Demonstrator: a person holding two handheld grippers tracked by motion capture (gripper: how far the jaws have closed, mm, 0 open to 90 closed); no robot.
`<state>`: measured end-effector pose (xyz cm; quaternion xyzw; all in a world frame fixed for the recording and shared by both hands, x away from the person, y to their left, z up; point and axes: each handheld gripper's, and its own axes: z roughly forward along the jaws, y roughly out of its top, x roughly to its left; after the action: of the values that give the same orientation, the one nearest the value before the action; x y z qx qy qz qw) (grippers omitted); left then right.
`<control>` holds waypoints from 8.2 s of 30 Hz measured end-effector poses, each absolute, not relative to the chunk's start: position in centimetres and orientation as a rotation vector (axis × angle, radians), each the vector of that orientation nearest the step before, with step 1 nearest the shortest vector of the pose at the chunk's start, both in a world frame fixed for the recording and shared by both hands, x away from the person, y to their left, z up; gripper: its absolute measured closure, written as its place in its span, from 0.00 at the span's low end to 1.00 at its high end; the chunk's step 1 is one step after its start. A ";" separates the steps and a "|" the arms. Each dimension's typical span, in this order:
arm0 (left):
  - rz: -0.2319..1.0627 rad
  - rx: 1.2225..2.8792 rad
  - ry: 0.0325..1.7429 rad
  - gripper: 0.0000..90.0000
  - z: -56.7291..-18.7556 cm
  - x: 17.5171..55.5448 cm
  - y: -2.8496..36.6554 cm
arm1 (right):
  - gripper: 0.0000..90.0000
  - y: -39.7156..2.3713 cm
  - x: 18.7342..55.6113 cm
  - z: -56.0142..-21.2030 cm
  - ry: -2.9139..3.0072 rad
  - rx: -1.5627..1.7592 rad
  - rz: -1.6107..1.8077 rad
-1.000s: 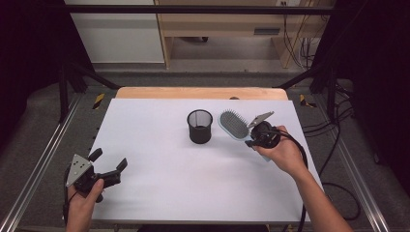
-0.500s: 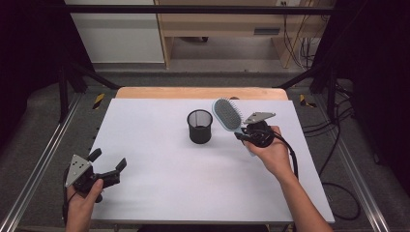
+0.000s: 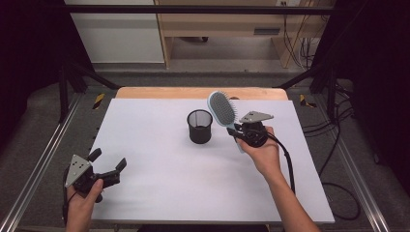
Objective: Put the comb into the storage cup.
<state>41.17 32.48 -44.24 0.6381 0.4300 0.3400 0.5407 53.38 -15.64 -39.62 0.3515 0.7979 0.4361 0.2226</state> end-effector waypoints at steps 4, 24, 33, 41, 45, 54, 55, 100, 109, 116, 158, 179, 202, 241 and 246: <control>0.806 1.517 1.022 0.01 -44.3 41.2 32.4 | 0.78 -15.3 53.3 -39.6 2.180 0.982 1.237; 0.813 1.508 1.021 0.01 -44.3 41.2 32.3 | 0.78 -12.6 53.3 -38.9 2.032 0.942 1.394; 0.822 1.495 1.023 0.01 -44.3 41.1 32.4 | 0.78 -11.1 53.7 -39.0 1.976 0.929 1.426; 0.822 1.497 1.017 0.01 -44.3 41.2 32.3 | 0.78 -10.0 54.2 -38.2 1.922 0.922 1.460; 0.822 1.494 1.017 0.01 -44.2 41.2 32.4 | 0.78 -9.4 54.6 -37.7 1.898 0.918 1.471; 0.823 1.488 1.016 0.01 -44.2 41.2 32.4 | 0.78 -8.4 55.4 -36.8 1.854 0.908 1.513; 0.817 1.488 1.014 0.01 -44.2 41.2 32.4 | 0.78 -8.4 55.4 -36.8 1.854 0.908 1.513; 0.809 1.495 0.986 0.01 -44.1 41.5 31.9 | 0.78 -7.3 57.9 -38.4 1.795 0.870 1.554; 0.807 1.489 0.989 0.01 -44.1 41.4 32.0 | 0.78 -7.1 58.0 -38.3 1.771 0.876 1.584; 0.803 1.492 0.988 0.01 -44.1 41.5 31.9 | 0.78 -7.0 58.2 -38.5 1.763 0.880 1.594; 0.800 1.492 0.984 0.01 -44.1 41.5 32.0 | 0.78 -5.9 58.9 -40.4 1.793 0.878 1.593; 0.803 1.493 0.983 0.01 -44.1 41.5 32.0 | 0.78 -6.0 58.9 -41.6 1.807 0.893 1.585; 0.804 1.500 0.981 0.01 -44.1 41.5 32.0 | 0.78 -5.9 58.8 -43.3 1.825 0.917 1.564; 0.803 1.501 0.979 0.01 -44.1 41.5 32.0 | 0.77 -5.2 59.0 -44.0 1.906 0.905 1.528; 0.802 1.501 0.979 0.01 -44.1 41.6 32.0 | 0.77 -5.2 59.1 -44.0 1.916 0.899 1.522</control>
<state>41.56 31.99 -44.11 0.6357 0.4147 0.3396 0.5554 59.10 -5.23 -43.97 0.3324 0.7090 0.5630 0.2643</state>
